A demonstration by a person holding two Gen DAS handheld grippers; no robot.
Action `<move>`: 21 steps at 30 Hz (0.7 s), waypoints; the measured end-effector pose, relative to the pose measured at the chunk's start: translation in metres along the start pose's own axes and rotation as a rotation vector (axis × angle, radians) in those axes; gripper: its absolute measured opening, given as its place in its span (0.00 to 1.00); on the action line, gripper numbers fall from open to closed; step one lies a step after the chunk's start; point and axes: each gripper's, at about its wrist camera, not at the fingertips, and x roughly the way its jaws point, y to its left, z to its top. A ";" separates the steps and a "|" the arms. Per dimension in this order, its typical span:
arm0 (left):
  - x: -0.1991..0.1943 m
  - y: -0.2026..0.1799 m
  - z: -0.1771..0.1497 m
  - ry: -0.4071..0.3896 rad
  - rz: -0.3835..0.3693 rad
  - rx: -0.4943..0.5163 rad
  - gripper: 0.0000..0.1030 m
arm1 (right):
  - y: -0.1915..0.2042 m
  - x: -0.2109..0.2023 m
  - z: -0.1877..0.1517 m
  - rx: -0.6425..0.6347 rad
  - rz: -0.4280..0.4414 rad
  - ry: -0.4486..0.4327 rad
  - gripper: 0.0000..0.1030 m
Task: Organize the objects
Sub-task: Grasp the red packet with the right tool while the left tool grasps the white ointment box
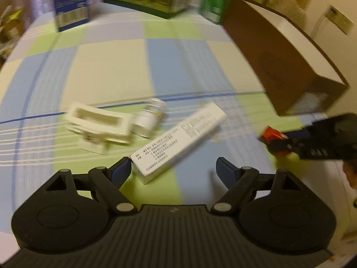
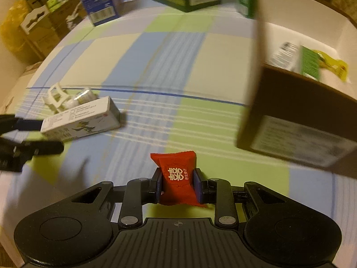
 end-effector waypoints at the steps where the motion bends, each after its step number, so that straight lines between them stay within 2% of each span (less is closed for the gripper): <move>1: 0.000 -0.007 -0.001 0.001 -0.005 0.021 0.78 | -0.004 -0.003 -0.002 0.012 -0.010 -0.002 0.25; 4: 0.002 -0.019 0.001 -0.004 0.017 0.061 0.78 | -0.018 -0.010 -0.009 0.047 -0.040 -0.006 0.25; 11: 0.010 -0.017 0.020 -0.015 0.057 0.103 0.77 | -0.042 -0.023 -0.023 0.113 -0.080 -0.015 0.25; 14: 0.018 -0.023 0.027 0.005 0.054 0.142 0.69 | -0.045 -0.028 -0.028 0.125 -0.088 -0.019 0.25; 16: 0.022 -0.030 0.029 0.018 0.039 0.157 0.58 | -0.048 -0.031 -0.031 0.134 -0.090 -0.021 0.25; 21: 0.028 -0.047 0.026 0.039 0.044 0.167 0.56 | -0.054 -0.034 -0.037 0.155 -0.091 -0.027 0.25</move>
